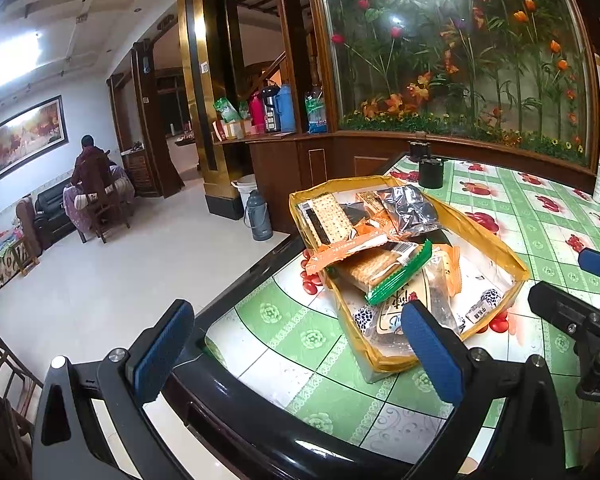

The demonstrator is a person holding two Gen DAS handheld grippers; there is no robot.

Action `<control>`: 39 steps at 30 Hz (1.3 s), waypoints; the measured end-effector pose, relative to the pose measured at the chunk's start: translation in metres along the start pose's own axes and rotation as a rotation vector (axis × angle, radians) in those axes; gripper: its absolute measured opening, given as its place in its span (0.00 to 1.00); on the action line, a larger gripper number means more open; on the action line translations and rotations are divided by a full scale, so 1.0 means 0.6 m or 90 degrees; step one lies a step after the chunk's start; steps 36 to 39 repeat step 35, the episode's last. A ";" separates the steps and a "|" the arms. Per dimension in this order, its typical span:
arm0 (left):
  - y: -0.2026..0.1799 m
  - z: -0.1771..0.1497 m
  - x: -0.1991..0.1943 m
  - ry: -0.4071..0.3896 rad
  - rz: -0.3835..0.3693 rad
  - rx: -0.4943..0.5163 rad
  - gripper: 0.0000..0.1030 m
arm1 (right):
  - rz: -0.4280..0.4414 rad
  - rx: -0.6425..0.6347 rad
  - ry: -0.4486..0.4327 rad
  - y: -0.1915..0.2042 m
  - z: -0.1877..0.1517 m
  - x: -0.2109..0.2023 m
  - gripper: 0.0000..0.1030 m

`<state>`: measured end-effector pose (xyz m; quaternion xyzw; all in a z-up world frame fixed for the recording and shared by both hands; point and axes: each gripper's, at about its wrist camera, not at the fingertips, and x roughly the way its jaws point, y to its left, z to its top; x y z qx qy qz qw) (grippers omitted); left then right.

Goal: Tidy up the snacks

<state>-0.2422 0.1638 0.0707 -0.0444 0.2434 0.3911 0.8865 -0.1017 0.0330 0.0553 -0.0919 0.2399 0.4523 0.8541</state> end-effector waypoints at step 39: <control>-0.002 -0.008 0.004 0.034 -0.023 0.000 1.00 | -0.013 0.042 0.021 -0.027 0.004 0.006 0.99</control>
